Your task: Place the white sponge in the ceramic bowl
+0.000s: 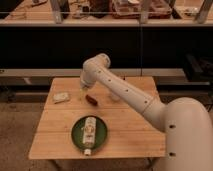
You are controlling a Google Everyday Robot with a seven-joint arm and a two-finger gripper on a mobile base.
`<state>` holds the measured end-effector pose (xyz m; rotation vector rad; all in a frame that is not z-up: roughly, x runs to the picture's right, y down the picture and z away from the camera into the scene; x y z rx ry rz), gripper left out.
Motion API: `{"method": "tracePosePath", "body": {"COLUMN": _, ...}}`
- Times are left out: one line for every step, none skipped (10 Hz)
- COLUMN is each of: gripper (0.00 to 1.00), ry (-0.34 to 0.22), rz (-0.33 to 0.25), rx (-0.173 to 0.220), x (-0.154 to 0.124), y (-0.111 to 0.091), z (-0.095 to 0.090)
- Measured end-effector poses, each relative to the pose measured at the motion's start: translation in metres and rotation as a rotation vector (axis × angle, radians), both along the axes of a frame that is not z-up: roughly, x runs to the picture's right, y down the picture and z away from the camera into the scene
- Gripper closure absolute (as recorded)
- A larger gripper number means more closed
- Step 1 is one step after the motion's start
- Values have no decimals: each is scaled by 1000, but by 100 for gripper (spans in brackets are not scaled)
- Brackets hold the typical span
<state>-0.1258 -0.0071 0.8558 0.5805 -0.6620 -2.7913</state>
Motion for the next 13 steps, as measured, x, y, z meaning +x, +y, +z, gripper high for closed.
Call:
{"method": "tracePosePath", "body": {"gripper": 20, "ry": -9, "rz": 2, "rx": 6, "x": 1, "y": 0, "z": 11}}
{"method": "tracePosePath", "body": {"gripper": 20, "ry": -22, "rz": 5, "rx": 13, "x": -1, "y": 0, "z": 21}}
{"method": "tracePosePath", "body": {"gripper": 20, "ry": -60, "rz": 13, "rx": 25, "x": -15, "y": -3, "z": 37}}
{"method": "tracePosePath", "body": {"gripper": 20, "ry": -81, "rz": 16, "rx": 29, "x": -24, "y": -4, "z": 44}}
{"method": "tracePosePath", "body": {"gripper": 20, "ry": -113, "rz": 20, "rx": 29, "x": -38, "y": -3, "z": 53}}
{"method": "tracePosePath", "body": {"gripper": 20, "ry": -140, "rz": 12, "rx": 22, "x": -53, "y": 2, "z": 61}}
{"method": "tracePosePath", "body": {"gripper": 20, "ry": -159, "rz": -14, "rx": 5, "x": -69, "y": 12, "z": 68}}
{"method": "tracePosePath", "body": {"gripper": 20, "ry": -174, "rz": -36, "rx": -7, "x": -83, "y": 20, "z": 72}}
{"method": "tracePosePath", "body": {"gripper": 20, "ry": -201, "rz": -66, "rx": -23, "x": -103, "y": 32, "z": 76}}
{"method": "tracePosePath", "body": {"gripper": 20, "ry": -222, "rz": -81, "rx": -34, "x": -117, "y": 39, "z": 80}}
{"method": "tracePosePath", "body": {"gripper": 20, "ry": -238, "rz": -90, "rx": -37, "x": -127, "y": 42, "z": 84}}
{"method": "tracePosePath", "body": {"gripper": 20, "ry": -253, "rz": -95, "rx": -33, "x": -137, "y": 42, "z": 91}}
{"method": "tracePosePath", "body": {"gripper": 20, "ry": -258, "rz": -95, "rx": -30, "x": -141, "y": 40, "z": 96}}
